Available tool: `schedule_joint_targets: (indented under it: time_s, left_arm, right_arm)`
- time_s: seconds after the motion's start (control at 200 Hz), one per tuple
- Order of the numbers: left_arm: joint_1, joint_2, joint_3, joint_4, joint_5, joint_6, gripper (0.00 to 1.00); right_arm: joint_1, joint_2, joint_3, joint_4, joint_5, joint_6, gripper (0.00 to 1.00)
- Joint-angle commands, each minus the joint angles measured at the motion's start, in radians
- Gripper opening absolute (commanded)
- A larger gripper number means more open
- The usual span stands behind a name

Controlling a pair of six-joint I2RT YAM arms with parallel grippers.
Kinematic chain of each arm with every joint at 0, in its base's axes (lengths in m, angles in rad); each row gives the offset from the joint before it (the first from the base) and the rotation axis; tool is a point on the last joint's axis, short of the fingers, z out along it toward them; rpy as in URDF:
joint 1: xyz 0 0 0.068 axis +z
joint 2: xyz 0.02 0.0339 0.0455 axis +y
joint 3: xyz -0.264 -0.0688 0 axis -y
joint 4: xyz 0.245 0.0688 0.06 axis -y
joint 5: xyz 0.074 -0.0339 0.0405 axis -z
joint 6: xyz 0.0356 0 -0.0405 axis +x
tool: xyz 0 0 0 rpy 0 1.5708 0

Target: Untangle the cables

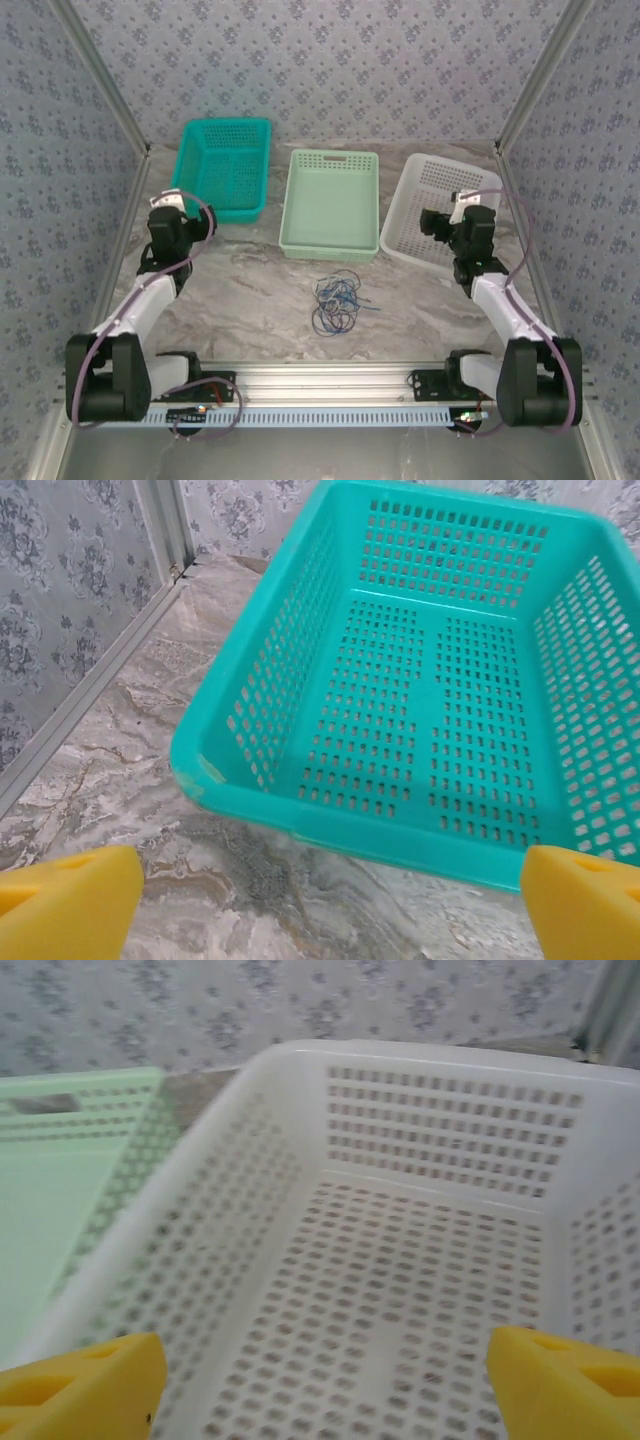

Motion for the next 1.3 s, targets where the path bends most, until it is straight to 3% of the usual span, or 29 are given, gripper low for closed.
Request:
schedule_joint_targets:
  time_s: [0.0, 0.205, 0.47, 0.784, 0.869, 0.974, 1.119, 1.294]
  left_arm:
    - [-0.058, -0.037, 0.01, -0.208, -0.066, -0.054, 0.97]
    - [-0.145, -0.061, 0.006, -0.254, -0.089, -0.074, 0.97]
    - [-0.249, 0.085, 0.224, -0.256, -0.041, 0.084, 0.98]
    - [-0.217, 0.384, 0.526, -0.366, -0.032, 0.091, 0.99]
    - [-0.166, 0.443, 0.59, -0.395, 0.045, 0.053, 0.99]
    - [-0.121, 0.527, 0.668, -0.461, 0.116, 0.032, 0.9]
    - [-0.12, 0.565, 0.668, -0.49, 0.141, 0.038, 0.86]
    - [-0.124, 0.57, 0.624, -0.506, 0.17, 0.028, 0.76]
  right_arm:
    - [0.061, -0.033, 0.04, -0.255, -0.069, 0.026, 0.86]
    - [0.147, -0.054, 0.107, -0.392, -0.057, 0.074, 0.84]
    - [0.18, 0.061, 0.184, -0.393, 0.019, 0.199, 0.81]
    - [0.169, 0.222, 0.281, -0.478, 0.023, 0.251, 0.77]
    - [0.16, 0.223, 0.258, -0.468, 0.02, 0.262, 0.77]
    - [0.151, 0.223, 0.241, -0.478, 0.008, 0.254, 0.77]
    - [0.141, 0.201, 0.229, -0.494, 0.006, 0.228, 0.77]
    - [0.14, 0.164, 0.23, -0.51, -0.086, 0.169, 0.77]
